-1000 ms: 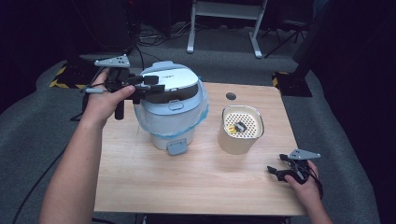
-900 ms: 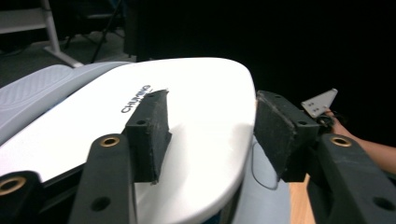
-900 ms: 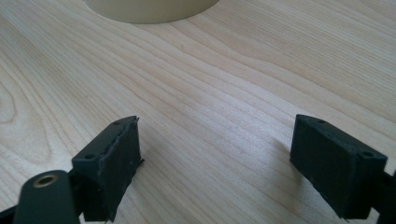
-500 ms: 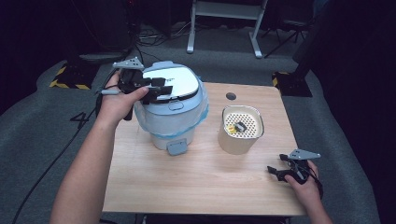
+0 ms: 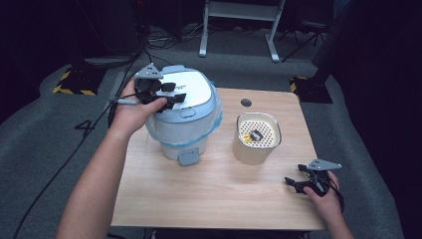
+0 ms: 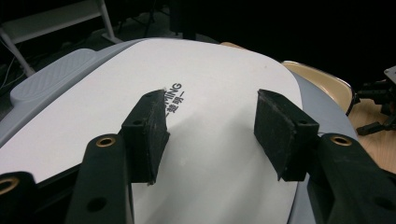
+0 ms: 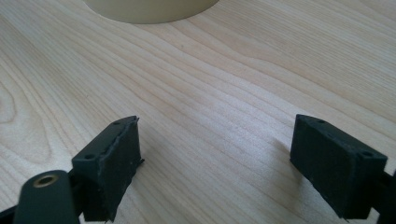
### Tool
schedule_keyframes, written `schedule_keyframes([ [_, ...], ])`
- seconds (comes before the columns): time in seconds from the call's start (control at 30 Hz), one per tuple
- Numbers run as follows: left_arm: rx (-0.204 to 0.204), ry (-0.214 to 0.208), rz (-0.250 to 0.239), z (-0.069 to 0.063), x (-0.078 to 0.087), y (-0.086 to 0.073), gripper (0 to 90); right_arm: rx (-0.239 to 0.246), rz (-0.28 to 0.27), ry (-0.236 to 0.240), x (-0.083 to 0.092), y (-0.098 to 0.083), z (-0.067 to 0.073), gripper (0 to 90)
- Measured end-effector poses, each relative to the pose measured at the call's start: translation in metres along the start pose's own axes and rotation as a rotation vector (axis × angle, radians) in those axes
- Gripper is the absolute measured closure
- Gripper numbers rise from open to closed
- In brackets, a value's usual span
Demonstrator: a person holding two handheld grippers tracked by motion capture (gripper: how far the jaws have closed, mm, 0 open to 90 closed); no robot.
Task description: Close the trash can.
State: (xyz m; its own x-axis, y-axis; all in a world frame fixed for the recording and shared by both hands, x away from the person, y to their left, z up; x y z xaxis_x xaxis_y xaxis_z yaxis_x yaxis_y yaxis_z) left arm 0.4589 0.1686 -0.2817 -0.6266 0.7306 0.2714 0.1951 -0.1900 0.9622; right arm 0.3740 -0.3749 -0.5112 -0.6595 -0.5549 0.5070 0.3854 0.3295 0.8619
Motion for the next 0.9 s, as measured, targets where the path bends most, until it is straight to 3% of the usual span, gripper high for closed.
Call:
schedule_keyframes([
  [0.17, 0.005, 0.017, -0.019, -0.001, -0.001, -0.002, 44.8, 0.0, 0.0, 0.0, 0.0, 0.0, 0.0, 16.1],
  [0.47, -0.007, 0.06, 0.013, -0.007, -0.003, 0.001, 45.6, 0.0, 0.0, -0.001, 0.0, 0.0, 0.0, 16.1],
  [0.5, -0.011, 0.067, 0.01, -0.008, -0.003, 0.001, 45.6, 0.0, 0.0, 0.0, 0.0, 0.0, 0.0, 16.1],
  [0.53, -0.038, 0.075, 0.04, -0.008, -0.004, 0.0, 45.9, 0.0, 0.0, 0.0, 0.0, 0.0, 0.0, 16.1],
  [0.63, -0.058, 0.094, 0.03, -0.011, -0.005, 0.001, 47.0, 0.001, 0.001, -0.001, 0.0, 0.0, 0.0, 16.1],
  [0.77, -0.022, 0.078, 0.013, -0.007, -0.005, -0.001, 46.3, 0.0, 0.0, 0.0, 0.0, 0.0, 0.0, 16.1],
  [0.9, -0.007, 0.092, -0.009, -0.007, -0.007, -0.002, 41.9, 0.0, 0.0, 0.0, 0.0, 0.0, 0.0, 16.1],
])
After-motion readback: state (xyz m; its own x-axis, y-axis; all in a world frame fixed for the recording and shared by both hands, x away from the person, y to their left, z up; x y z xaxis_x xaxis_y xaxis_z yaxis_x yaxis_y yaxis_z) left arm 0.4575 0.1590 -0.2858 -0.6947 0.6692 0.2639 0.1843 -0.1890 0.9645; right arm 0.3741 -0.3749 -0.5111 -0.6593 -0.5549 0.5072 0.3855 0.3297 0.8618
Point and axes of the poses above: each handheld gripper's, and its own axes: x roughly backward along the jaws, y roughly out of its top, z roughly to its left, the point moved 1 cm from there along -x, roughly forward along the jaws, and after that the axes turned 12 degrees about -z, right-handed, at the moved point
